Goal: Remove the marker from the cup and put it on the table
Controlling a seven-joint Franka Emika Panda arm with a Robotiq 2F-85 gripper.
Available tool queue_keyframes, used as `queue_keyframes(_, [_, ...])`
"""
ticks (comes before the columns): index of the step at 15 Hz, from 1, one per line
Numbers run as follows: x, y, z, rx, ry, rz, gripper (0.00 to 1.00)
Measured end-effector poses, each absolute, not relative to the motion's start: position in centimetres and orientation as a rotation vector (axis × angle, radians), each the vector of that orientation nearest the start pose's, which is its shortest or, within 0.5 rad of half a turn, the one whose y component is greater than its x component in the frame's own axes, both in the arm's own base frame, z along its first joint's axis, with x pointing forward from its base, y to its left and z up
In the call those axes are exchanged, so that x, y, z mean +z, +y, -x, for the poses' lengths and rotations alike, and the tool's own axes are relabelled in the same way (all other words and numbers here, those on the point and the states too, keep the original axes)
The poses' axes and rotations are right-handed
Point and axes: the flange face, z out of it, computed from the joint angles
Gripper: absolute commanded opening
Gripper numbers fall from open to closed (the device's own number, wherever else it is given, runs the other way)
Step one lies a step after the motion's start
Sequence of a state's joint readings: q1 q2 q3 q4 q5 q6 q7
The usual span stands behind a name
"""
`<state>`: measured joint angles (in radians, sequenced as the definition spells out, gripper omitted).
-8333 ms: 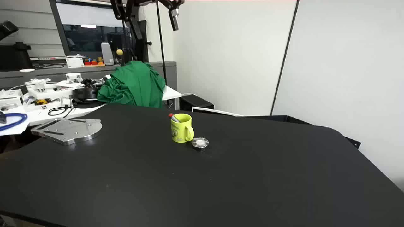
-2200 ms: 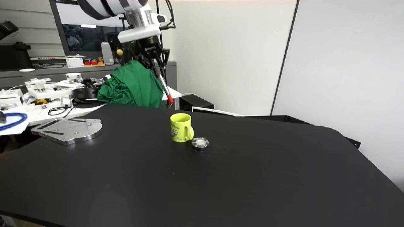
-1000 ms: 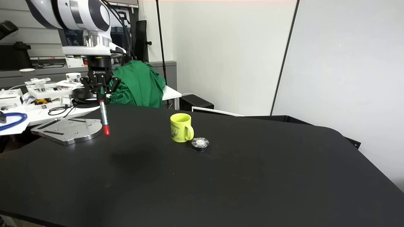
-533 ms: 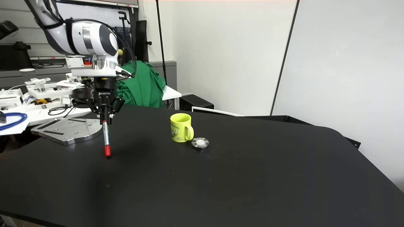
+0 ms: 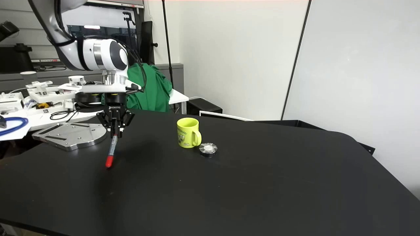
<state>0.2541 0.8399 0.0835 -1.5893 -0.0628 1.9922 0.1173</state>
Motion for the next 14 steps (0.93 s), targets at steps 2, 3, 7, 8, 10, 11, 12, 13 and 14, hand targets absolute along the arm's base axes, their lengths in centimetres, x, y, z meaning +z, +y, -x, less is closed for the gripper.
queue_keyframes(2, [11.2,20.6,-61.0,0.58,-0.383,3.133,0.06])
queue_keyframes(3, [11.1,20.6,-61.2,0.533,-0.383,3.135,0.06])
queue_keyframes(7, [10.5,20.5,-61.1,0.424,-0.377,3.138,0.06])
queue_keyframes(8, [10.3,20.4,-61.0,0.409,-0.375,3.138,0.48])
queue_keyframes(10, [9.9,20.1,-60.9,0.395,-0.37,3.141,0.54])
queue_keyframes(11, [9.8,20.0,-60.8,0.39,-0.368,3.142,0.61])
queue_keyframes(12, [9.8,19.9,-60.8,0.388,-0.366,3.143,0.68])
queue_keyframes(13, [9.9,19.9,-60.9,0.384,-0.365,3.144,0.75])
queue_keyframes(14, [10.1,19.9,-61.0,0.379,-0.364,3.145,0.81])
